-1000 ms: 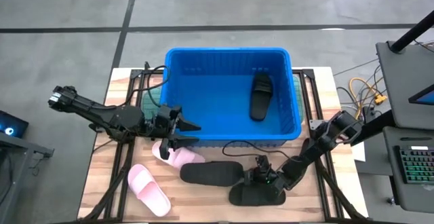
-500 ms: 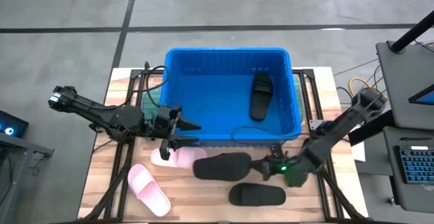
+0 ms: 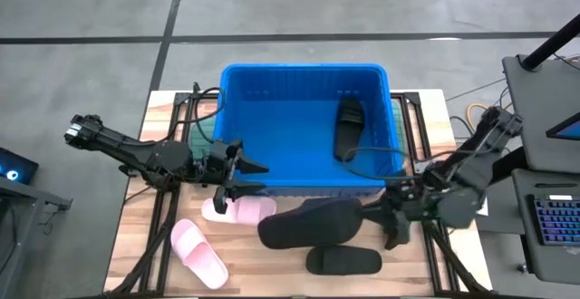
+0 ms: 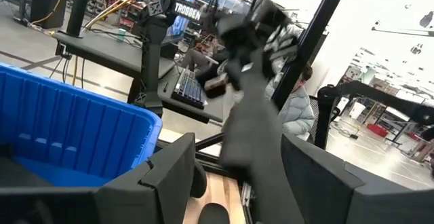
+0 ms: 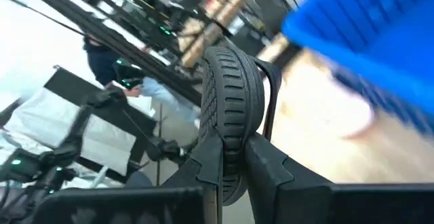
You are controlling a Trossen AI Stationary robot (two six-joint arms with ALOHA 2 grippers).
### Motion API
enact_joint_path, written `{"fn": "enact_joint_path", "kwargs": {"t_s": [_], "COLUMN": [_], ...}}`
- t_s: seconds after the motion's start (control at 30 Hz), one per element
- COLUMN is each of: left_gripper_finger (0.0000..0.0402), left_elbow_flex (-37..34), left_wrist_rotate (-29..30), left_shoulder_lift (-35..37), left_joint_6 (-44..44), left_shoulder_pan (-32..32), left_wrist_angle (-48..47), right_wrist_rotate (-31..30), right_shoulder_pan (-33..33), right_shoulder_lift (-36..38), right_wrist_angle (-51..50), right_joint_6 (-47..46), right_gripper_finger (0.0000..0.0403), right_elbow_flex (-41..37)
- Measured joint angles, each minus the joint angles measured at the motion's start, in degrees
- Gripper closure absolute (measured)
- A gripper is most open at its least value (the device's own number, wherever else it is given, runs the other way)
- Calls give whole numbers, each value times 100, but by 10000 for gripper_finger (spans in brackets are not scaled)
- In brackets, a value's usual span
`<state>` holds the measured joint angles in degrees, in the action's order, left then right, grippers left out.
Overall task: Pick and place slides into bin
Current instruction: Put the black slipper into the blue bin
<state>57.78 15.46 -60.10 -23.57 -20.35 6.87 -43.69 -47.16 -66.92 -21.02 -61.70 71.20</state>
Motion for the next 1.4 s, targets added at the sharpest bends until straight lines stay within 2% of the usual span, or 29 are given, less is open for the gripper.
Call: {"fn": "enact_joint_path", "kwargs": {"t_s": [0.1, 0.17, 0.3, 0.4, 0.73, 0.8, 0.97, 1.07, 1.4], "left_gripper_finger": [198, 198, 198, 198, 198, 198, 198, 198, 198], "left_elbow_flex": [2, 25, 50, 50, 50, 50, 49, 54, 55], "left_wrist_rotate": [2, 0, 0, 2, 235, 315, 472, 629, 782], "left_shoulder_lift": [0, 0, 4, 4, 4, 4, 2, -35, -339], "left_joint_6": [0, 2, 0, -2, -9, -10, -15, -15, -305], "left_shoulder_pan": [65, 136, 334, 507, 1049, 1135, 1337, 1426, 1639], "left_wrist_angle": [-2, -2, 8, 17, 41, 48, 216, 233, 334], "right_wrist_rotate": [-222, -457, -852, -1197, -2073, -2107, -2078, -1708, -27], "right_shoulder_pan": [-63, -117, -261, -340, -345, -325, 61, 486, 2959], "right_shoulder_lift": [-2, 0, -13, -86, -151, -122, 3, 63, 91], "right_wrist_angle": [-506, -1289, -3207, -4255, -6687, -6902, -6875, -6887, -6910], "right_joint_6": [615, 755, 457, 415, 333, 292, 1147, 1618, 3226], "right_gripper_finger": [374, 375, 375, 375, 375, 375, 375, 375, 379], "right_elbow_flex": [640, 1112, 1962, 2475, 3576, 3694, 3706, 3645, 2856]}}
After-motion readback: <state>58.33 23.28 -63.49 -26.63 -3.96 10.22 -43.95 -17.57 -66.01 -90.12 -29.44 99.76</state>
